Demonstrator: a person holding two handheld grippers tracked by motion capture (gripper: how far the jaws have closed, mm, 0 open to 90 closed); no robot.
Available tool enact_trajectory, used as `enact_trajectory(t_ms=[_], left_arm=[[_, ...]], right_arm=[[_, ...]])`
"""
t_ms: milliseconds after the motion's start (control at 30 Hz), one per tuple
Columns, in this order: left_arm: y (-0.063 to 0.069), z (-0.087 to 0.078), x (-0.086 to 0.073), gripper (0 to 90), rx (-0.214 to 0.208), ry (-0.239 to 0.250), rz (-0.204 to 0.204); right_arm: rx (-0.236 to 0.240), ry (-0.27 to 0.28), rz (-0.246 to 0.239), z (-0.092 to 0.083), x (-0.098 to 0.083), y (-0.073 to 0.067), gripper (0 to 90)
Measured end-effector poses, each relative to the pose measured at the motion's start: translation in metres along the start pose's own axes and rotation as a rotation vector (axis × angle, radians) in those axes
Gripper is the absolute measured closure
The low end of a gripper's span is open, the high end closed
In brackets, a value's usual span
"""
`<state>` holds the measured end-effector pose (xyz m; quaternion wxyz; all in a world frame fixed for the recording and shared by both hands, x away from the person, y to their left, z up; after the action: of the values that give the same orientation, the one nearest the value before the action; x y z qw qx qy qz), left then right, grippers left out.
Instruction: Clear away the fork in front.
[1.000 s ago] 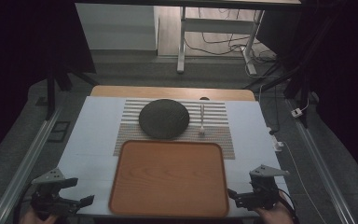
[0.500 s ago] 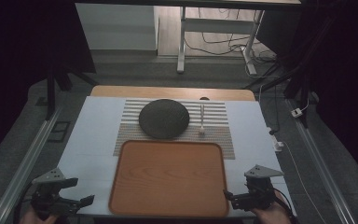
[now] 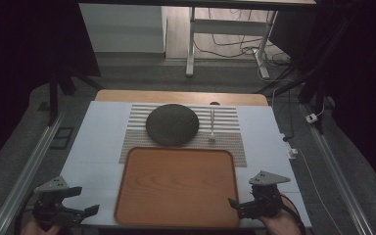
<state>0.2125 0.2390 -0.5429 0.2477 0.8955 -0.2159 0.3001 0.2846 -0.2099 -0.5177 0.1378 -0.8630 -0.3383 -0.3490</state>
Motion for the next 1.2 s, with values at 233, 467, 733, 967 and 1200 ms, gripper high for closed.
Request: enact_trajectory(t_ms=[233,467,733,967,1200], left_arm=[[0.0,0.001,0.0,1.0,0.0,-0.005,0.001],[0.0,0.001,0.0,1.0,0.0,-0.007,0.0],[0.0,0.001,0.0,1.1,0.003,-0.011,0.0],[0.0,0.002,-0.001,1.2,0.002,-0.015,0.002],[0.0,0.002,-0.001,1.2,0.002,-0.017,0.001]], right_arm=[[0.034,-0.006,-0.01,0.01,0.004,-0.006,0.0],[0.033,-0.027,-0.041,0.021,0.009,-0.01,0.0],[0.008,-0.049,-0.098,0.032,0.016,-0.012,0.0],[-0.012,-0.061,-0.123,0.044,0.023,-0.01,0.0],[-0.024,-0.087,-0.159,0.059,0.029,-0.008,0.0]])
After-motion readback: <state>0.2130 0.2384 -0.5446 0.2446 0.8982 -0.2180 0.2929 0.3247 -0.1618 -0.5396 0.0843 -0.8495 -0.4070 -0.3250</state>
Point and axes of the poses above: each handheld gripper's, and its own axes: z roughly forward along the jaws, x roughly out of its top, y roughly to its right, the point moved 9 cm from there along z, roughly forward along the jaws, and after that the axes turned 1 degree about -z, right-handed, at the moved point
